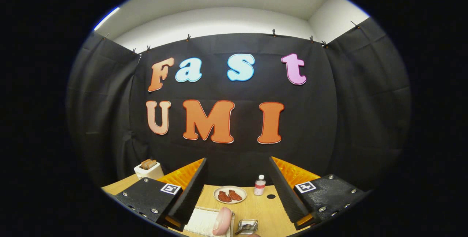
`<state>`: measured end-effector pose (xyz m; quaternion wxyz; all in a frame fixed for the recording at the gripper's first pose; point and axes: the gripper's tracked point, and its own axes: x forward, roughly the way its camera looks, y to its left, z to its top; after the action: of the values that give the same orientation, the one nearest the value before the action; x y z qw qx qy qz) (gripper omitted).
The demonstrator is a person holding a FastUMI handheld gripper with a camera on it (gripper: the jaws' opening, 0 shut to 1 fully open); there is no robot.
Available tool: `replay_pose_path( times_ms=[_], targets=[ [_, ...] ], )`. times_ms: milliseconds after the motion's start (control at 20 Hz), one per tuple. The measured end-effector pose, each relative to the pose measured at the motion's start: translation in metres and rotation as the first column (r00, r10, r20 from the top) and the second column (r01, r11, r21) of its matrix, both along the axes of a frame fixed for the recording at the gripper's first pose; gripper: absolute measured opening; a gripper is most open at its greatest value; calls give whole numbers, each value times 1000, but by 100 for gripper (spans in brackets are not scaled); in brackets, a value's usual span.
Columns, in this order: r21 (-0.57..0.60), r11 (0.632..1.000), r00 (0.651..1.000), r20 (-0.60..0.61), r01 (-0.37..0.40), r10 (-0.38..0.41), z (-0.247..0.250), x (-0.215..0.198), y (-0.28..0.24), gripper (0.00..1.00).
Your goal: Take the plate from the dish rack, then take the spoon from the basket and place it into the plate.
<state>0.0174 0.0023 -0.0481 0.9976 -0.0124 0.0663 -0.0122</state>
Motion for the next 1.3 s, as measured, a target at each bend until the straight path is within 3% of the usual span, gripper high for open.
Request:
replay_pose_path(
  times_ms=[300,700,1100,1300],
  targets=[
    [-54,998,992,-126,-25,18,-49,6,11,97],
    [-35,998,957,-289,-44,32,-118,-2,27,96],
    [-14,995,882,-463,-103,85,-198,-19,58,94],
    [-27,995,835,-547,-91,62,-233,-26,56,92]
  ],
)
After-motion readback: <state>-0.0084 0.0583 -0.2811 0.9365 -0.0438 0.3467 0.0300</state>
